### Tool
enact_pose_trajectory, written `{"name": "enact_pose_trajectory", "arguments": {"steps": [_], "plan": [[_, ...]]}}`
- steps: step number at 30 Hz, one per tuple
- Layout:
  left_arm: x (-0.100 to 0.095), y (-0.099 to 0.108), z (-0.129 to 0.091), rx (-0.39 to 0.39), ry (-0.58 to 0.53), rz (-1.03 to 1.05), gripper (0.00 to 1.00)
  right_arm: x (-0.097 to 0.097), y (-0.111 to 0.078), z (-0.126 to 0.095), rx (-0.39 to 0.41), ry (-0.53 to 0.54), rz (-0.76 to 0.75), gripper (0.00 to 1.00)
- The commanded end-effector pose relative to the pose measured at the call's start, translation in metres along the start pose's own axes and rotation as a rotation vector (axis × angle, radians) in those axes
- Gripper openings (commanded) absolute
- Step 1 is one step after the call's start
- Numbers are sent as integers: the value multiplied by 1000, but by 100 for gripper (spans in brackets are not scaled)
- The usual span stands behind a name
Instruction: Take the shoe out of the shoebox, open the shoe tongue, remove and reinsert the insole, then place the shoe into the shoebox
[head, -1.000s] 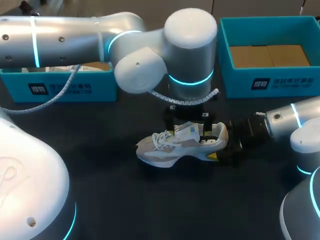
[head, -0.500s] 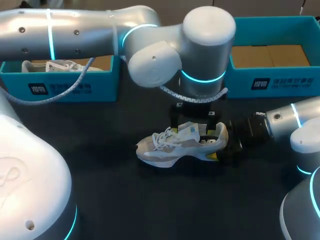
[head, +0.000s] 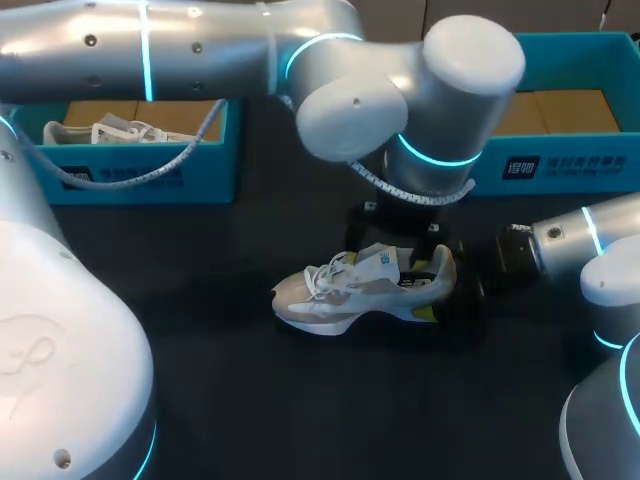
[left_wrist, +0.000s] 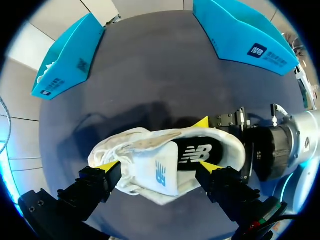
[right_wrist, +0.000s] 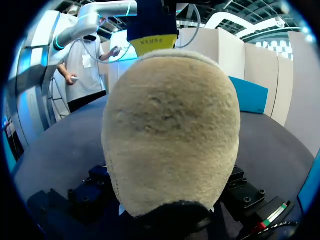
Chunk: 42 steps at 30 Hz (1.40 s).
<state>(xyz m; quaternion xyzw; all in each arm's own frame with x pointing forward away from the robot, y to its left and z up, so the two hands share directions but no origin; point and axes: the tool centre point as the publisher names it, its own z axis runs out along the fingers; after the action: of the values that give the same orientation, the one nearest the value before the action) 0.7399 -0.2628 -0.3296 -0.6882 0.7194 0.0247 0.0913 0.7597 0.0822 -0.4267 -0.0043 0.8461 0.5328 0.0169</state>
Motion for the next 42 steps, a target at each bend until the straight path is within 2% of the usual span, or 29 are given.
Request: {"name": "enact_pose_trajectory", "arguments": {"steps": [1, 21, 34, 35, 36, 37, 38, 39, 40, 42], "plan": [[5, 2, 6, -2, -24, 2, 100, 0, -1, 3, 3, -2, 0, 0], [-17, 9, 26, -22, -100, -48, 100, 0, -1, 3, 3, -2, 0, 0], [-43, 18, 4, -10, -97, -63, 100, 0, -1, 3, 3, -2, 0, 0], [-45, 18, 2, -14, -85, -67, 95, 0, -1, 3, 3, -2, 0, 0], [-47, 18, 0, -15, -80, -72, 82, 0, -1, 3, 3, -2, 0, 0], [-48, 18, -1, -15, -75, -77, 74, 0, -1, 3, 3, -2, 0, 0], [-50, 19, -2, -21, -58, -81, 58, 0, -1, 3, 3, -2, 0, 0], [-51, 19, -3, -27, -47, -81, 54, 0, -1, 3, 3, -2, 0, 0], [-52, 19, -4, -33, -39, -80, 41, 0, -1, 3, 3, -2, 0, 0], [-52, 20, -4, -68, 10, -70, 27, 0, -1, 3, 3, -2, 0, 0]]}}
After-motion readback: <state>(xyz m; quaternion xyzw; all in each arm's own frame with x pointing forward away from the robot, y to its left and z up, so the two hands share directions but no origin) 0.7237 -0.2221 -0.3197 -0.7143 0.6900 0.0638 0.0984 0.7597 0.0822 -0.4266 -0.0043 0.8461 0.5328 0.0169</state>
